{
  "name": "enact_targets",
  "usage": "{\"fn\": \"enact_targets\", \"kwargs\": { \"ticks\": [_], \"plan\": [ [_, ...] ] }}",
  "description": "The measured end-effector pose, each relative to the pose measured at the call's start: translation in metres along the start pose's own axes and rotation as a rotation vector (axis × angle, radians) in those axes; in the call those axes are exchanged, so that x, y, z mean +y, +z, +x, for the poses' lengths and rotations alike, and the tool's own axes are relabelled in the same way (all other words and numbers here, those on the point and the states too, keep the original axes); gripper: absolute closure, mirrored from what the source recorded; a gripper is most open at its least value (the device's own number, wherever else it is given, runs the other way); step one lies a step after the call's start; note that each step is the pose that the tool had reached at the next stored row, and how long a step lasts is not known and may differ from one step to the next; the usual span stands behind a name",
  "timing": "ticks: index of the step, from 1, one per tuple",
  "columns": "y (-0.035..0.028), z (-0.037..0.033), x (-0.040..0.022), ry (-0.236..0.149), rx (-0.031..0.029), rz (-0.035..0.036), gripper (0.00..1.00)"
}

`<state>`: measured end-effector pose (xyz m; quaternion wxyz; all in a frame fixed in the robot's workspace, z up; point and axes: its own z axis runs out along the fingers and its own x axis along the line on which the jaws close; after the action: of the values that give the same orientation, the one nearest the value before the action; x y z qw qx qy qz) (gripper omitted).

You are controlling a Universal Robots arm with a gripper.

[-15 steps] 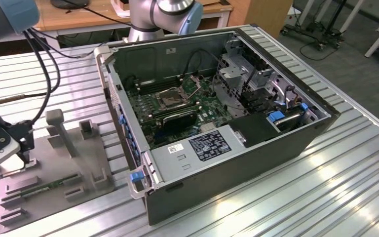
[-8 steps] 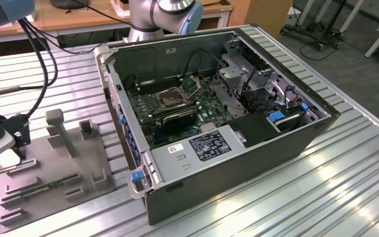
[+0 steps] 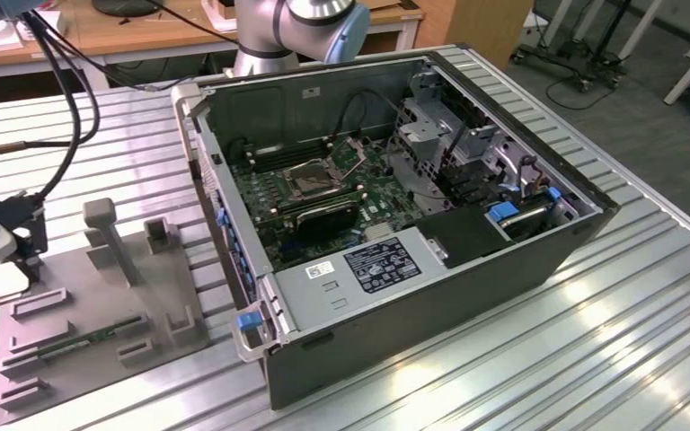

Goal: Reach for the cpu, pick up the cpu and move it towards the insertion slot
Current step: 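Pick up the cpu and move it towards the insertion slot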

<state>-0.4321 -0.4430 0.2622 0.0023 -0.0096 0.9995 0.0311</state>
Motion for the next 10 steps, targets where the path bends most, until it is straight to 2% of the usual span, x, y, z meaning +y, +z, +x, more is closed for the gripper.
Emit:
{"fn": "enact_targets", "kwargs": {
  "ticks": [10],
  "plan": [
    [-0.0016, 0.0, 0.0001, 0.0, 0.0005, 0.0003, 0.46]
  ]
}}
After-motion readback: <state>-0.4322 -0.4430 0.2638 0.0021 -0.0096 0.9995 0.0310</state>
